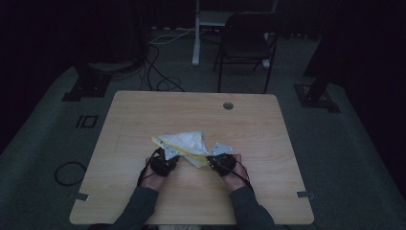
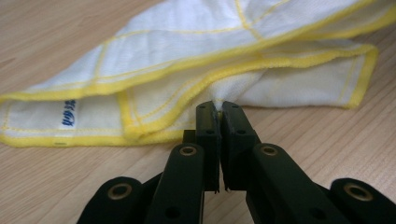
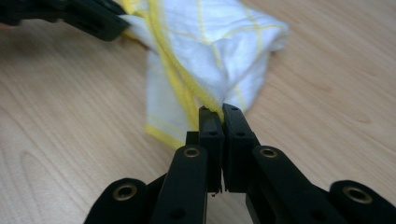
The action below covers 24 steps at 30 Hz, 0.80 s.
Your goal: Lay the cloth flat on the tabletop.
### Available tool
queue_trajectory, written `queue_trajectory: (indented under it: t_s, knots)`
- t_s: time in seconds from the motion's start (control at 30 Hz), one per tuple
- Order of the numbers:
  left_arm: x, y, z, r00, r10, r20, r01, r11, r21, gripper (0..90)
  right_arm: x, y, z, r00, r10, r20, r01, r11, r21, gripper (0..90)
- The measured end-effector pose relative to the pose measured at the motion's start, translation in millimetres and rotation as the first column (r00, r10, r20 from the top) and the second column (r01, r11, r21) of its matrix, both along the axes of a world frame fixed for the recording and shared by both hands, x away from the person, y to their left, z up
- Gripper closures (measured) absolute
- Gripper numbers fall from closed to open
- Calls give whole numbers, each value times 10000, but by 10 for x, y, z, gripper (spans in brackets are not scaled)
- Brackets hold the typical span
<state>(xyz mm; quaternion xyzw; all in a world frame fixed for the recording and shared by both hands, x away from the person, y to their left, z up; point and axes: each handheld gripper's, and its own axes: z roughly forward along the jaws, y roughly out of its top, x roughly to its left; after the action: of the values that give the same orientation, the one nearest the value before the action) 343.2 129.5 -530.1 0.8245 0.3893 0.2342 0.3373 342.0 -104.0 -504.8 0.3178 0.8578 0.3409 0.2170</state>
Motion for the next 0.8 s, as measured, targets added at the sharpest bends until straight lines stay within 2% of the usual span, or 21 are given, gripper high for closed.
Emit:
queue_trajectory:
  t_s: [0.2, 0.8]
  knots:
    - [-26, 113, 38, 9998, 158, 76, -158, 9999, -71, 874, 24, -118, 41, 9994, -339, 45, 338, 9993, 159, 883]
    - [-15, 470, 79, 9962, 861, -118, -864, 9957, -331, 877, 57, -444, 82, 9934, -1149, 44, 1148, 9930, 277, 884]
